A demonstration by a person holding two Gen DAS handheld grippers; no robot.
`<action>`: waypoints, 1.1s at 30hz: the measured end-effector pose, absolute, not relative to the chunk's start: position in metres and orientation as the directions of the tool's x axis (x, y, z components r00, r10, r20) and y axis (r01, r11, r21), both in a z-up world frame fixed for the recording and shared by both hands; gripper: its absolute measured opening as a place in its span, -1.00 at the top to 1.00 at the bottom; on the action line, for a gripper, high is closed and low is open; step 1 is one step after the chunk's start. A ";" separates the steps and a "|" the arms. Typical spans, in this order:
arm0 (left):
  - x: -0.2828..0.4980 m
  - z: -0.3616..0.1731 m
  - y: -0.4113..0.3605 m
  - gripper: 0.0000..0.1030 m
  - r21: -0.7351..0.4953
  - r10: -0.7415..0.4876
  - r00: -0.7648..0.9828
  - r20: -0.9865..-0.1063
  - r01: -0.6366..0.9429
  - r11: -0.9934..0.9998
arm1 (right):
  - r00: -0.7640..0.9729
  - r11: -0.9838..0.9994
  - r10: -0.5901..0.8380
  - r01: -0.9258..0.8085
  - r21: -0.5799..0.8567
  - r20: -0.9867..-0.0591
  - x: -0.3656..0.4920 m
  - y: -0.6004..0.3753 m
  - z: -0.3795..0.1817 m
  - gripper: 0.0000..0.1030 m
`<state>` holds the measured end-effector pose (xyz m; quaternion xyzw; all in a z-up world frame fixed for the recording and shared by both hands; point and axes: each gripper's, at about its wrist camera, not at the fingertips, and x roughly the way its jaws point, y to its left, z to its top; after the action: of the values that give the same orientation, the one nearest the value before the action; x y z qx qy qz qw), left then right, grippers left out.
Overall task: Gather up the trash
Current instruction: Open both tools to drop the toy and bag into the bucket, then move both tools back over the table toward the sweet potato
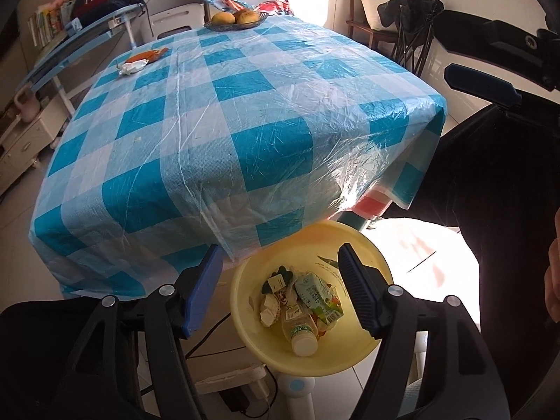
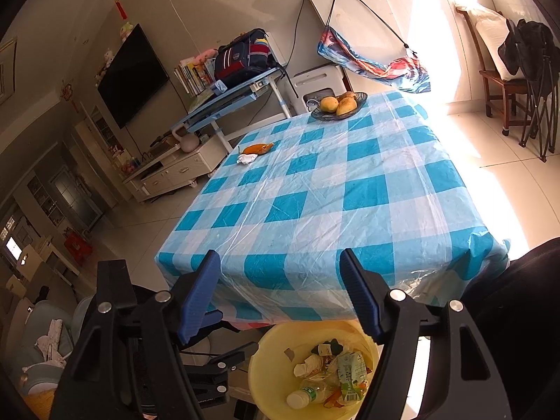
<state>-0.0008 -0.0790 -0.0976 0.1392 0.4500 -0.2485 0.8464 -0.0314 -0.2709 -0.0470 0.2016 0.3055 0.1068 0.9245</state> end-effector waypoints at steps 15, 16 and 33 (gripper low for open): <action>0.013 -0.060 -0.033 -0.56 -0.029 -0.266 0.677 -0.686 0.341 0.940 | 0.783 0.913 0.318 -0.101 0.395 -0.535 -0.030 -0.259 -0.048 -0.32; 0.013 -0.058 -0.031 -0.58 -0.030 -0.260 0.686 -0.680 0.329 0.944 | 0.782 0.913 0.319 -0.103 0.394 -0.535 -0.030 -0.259 -0.048 -0.32; 0.074 -0.031 0.009 -0.72 -0.068 -0.208 0.755 -0.622 0.212 0.975 | 0.715 0.906 0.400 -0.215 0.364 -0.573 0.001 -0.237 -0.040 -0.33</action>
<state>0.0739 0.0092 -0.0305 0.0034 0.3318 -0.1122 0.9367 0.0009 -0.2374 -0.0397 0.1369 0.3380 0.1678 0.9159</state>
